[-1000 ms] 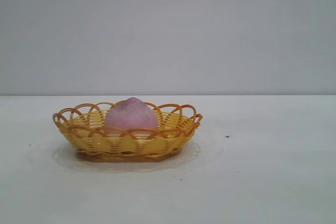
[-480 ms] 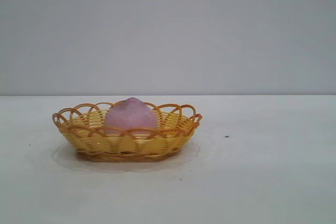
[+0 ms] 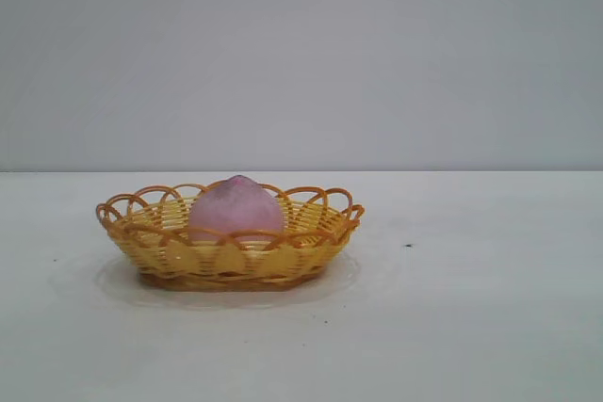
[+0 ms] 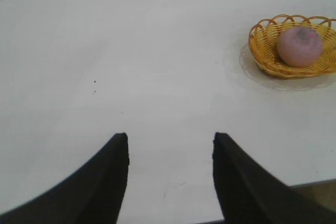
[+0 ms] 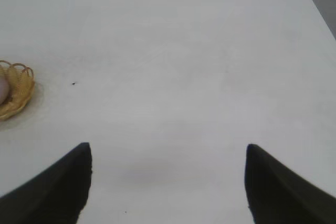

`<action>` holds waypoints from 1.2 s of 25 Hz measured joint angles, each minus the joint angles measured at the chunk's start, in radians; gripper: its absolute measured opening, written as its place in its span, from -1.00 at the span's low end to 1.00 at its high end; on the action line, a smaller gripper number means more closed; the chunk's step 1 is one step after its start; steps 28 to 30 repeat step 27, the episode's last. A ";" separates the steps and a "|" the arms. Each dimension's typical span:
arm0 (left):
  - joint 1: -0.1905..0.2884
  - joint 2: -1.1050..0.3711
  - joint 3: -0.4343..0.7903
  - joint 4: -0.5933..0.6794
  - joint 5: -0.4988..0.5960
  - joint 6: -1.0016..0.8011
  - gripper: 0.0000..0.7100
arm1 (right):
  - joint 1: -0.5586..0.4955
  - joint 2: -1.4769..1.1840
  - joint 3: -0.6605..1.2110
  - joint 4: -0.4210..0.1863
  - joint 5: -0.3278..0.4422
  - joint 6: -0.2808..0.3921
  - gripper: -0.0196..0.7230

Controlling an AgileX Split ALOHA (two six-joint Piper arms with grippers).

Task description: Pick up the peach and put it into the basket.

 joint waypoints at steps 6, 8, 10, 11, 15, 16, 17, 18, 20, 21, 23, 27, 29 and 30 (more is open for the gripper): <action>0.014 0.000 0.000 0.000 0.000 0.000 0.01 | 0.000 0.000 0.000 0.000 0.000 0.000 0.57; 0.042 0.000 0.000 0.000 0.000 0.000 0.01 | 0.000 0.000 0.000 0.000 0.000 0.000 0.57; 0.054 0.000 0.000 0.000 0.000 0.000 0.01 | 0.000 0.000 0.000 0.000 0.000 0.000 0.57; 0.056 0.000 0.000 0.000 0.000 0.000 0.01 | 0.000 0.000 0.000 0.000 0.000 0.000 0.57; 0.056 0.000 0.000 0.000 0.000 0.000 0.01 | 0.000 0.000 0.000 0.000 0.000 0.000 0.57; 0.056 0.000 0.000 0.000 0.000 0.000 0.01 | 0.000 0.000 0.000 0.000 0.000 0.000 0.57; 0.056 0.000 0.000 0.000 0.000 0.000 0.01 | 0.000 0.000 0.000 0.000 0.000 0.000 0.57; 0.056 0.000 0.000 0.000 0.000 0.000 0.01 | 0.000 0.000 0.000 0.000 0.000 0.000 0.57; 0.056 0.000 0.000 0.000 0.000 0.000 0.01 | 0.000 0.000 0.000 0.000 0.000 0.000 0.57; 0.056 0.000 0.000 0.000 0.000 0.000 0.01 | 0.000 0.000 0.000 0.000 0.000 0.000 0.57; 0.056 0.000 0.000 0.000 0.000 0.000 0.01 | 0.000 0.000 0.000 0.000 0.000 0.000 0.57; 0.056 0.000 0.000 0.000 0.000 0.000 0.01 | 0.000 0.000 0.000 0.000 0.000 0.000 0.57; 0.056 0.000 0.000 0.000 0.000 0.000 0.01 | 0.000 0.000 0.000 0.000 0.000 0.000 0.57; 0.056 0.000 0.000 0.000 0.000 0.000 0.01 | 0.000 0.000 0.000 0.000 0.000 0.000 0.57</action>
